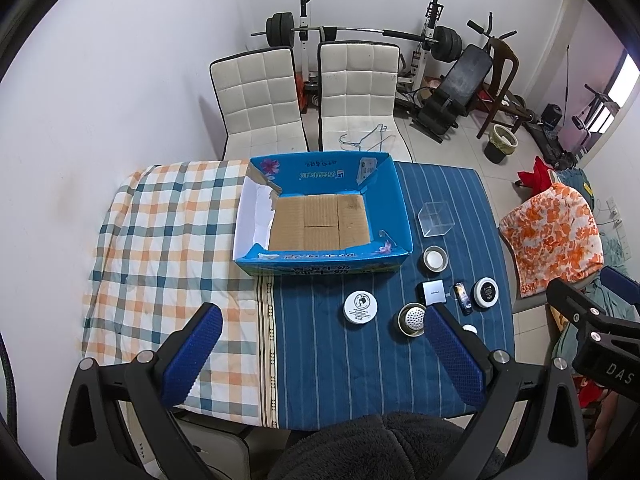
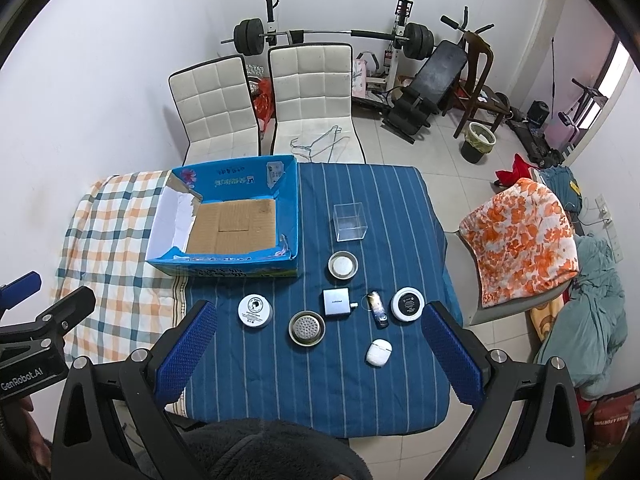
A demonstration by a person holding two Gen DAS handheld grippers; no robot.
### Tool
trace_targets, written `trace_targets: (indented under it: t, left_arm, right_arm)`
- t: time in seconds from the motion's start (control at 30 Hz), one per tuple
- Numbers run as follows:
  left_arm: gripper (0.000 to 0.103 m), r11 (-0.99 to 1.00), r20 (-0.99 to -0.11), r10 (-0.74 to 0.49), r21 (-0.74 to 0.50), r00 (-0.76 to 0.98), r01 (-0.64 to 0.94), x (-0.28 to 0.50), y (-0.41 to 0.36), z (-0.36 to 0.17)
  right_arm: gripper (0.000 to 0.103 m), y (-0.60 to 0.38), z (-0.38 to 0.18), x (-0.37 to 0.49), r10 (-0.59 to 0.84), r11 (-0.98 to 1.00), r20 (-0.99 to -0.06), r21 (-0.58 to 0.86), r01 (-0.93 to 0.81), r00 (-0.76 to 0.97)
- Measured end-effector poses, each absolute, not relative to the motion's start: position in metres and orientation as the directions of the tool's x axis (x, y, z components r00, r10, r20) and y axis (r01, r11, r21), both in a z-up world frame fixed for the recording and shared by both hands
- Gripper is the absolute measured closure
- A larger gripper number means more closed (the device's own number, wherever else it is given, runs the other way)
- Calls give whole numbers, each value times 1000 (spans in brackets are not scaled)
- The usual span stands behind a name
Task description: Organize rigid objects
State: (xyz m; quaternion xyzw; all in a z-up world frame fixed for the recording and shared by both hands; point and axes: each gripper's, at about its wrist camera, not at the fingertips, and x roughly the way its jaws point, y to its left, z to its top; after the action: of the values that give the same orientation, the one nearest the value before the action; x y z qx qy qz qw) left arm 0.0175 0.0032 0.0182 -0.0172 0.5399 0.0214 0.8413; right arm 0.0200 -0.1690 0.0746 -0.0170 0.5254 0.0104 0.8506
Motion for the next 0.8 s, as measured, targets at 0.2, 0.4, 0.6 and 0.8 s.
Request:
trace_targets:
  t: [0.2,0.4,0.6,0.8]
  left_arm:
    - [0,998,-909,18,-6,416,-56,19,2,24]
    - [0,999,-908,15,-7,418,-52,18,3,24]
    - [0,999,-907,16,-5,421,-48,12,4,19]
    - [0,999,-906,14,-7,424,-47,11,5,18]
  right_arm:
    - [0,-170,76,19,3,999,-894,-14,-36,448]
    - [0,-169,76,19,3,999,-893,-15,-36,449]
    - [0,-167,77,17,7,999,-892,-12,-38,452]
    - [0,-165,79,15,9,999,-892,-10,-39,452]
